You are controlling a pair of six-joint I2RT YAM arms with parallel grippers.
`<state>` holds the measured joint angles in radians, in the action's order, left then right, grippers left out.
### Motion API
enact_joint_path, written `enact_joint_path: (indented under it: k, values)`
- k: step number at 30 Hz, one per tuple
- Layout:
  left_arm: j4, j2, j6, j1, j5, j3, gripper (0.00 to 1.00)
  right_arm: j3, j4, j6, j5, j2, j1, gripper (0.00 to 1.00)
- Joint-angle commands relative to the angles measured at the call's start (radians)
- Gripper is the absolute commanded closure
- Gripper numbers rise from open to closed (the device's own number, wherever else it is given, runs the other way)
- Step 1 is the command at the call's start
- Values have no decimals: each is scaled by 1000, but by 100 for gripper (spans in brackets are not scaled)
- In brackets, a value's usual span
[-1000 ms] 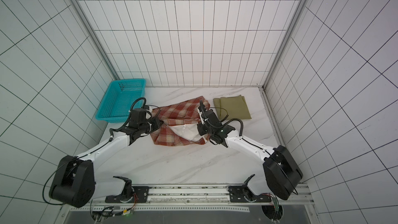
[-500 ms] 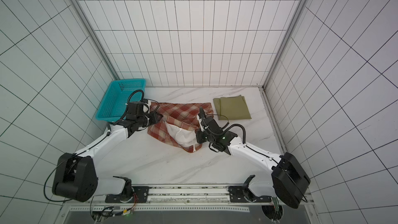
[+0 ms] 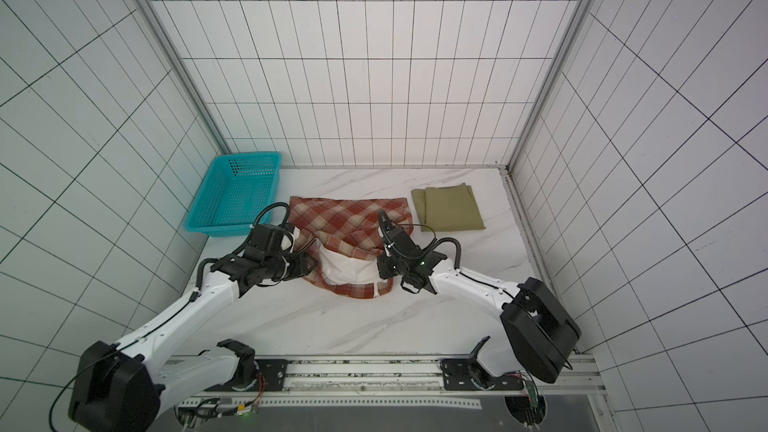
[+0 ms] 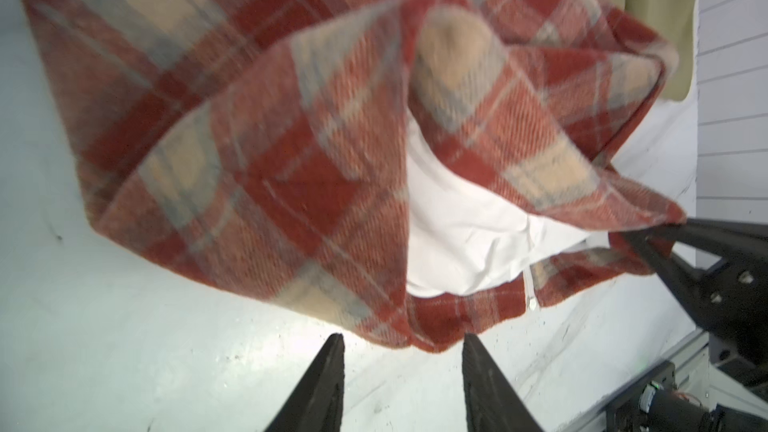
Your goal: Fold and stack the skirts
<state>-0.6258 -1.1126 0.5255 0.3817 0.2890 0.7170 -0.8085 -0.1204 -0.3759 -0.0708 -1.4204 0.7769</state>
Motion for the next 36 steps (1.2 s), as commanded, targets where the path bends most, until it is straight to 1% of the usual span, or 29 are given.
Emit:
enact_joint_path:
  k: [1, 4, 6, 12, 19, 22, 24, 25, 27, 28, 30, 31, 33, 36]
  values:
    - [-37, -26, 30, 59, -3, -23, 54, -17, 13, 9, -13, 17, -7, 100]
    - [17, -61, 63, 108, -28, -41, 54, -11, 15, 8, -13, 23, -10, 100]
    - [55, -90, 77, 123, -36, -43, 54, -8, 15, 8, -16, 22, -10, 100]
    - [149, -156, 85, 125, -102, -53, 57, -6, -3, 18, -37, 33, -9, 100]
    - [225, -176, 123, 126, -156, -64, 61, -1, -9, 28, -53, 47, -13, 100]
    - [222, -191, 116, 126, -175, -64, 65, -4, -13, 31, -52, 44, -14, 100]
    - [221, -202, 114, 126, -186, -68, 71, -4, -14, 32, -52, 49, -16, 100]
    - [222, -208, 112, 126, -192, -70, 72, -4, -13, 32, -50, 51, -16, 100]
    - [222, -217, 112, 126, -205, -69, 72, -7, -13, 34, -47, 55, -19, 100]
    - [224, -221, 113, 126, -205, -67, 70, -7, -13, 35, -45, 57, -19, 100]
    - [233, -223, 116, 126, -200, -64, 61, -7, -12, 36, -44, 60, -18, 100]
    - [235, -226, 117, 126, -200, -62, 60, -6, -12, 37, -46, 59, -20, 100]
    - [239, -237, 113, 125, -198, -58, 61, -5, -10, 38, -44, 57, -20, 100]
    - [239, -258, 106, 126, -200, -55, 67, -2, -10, 36, -41, 54, -25, 100]
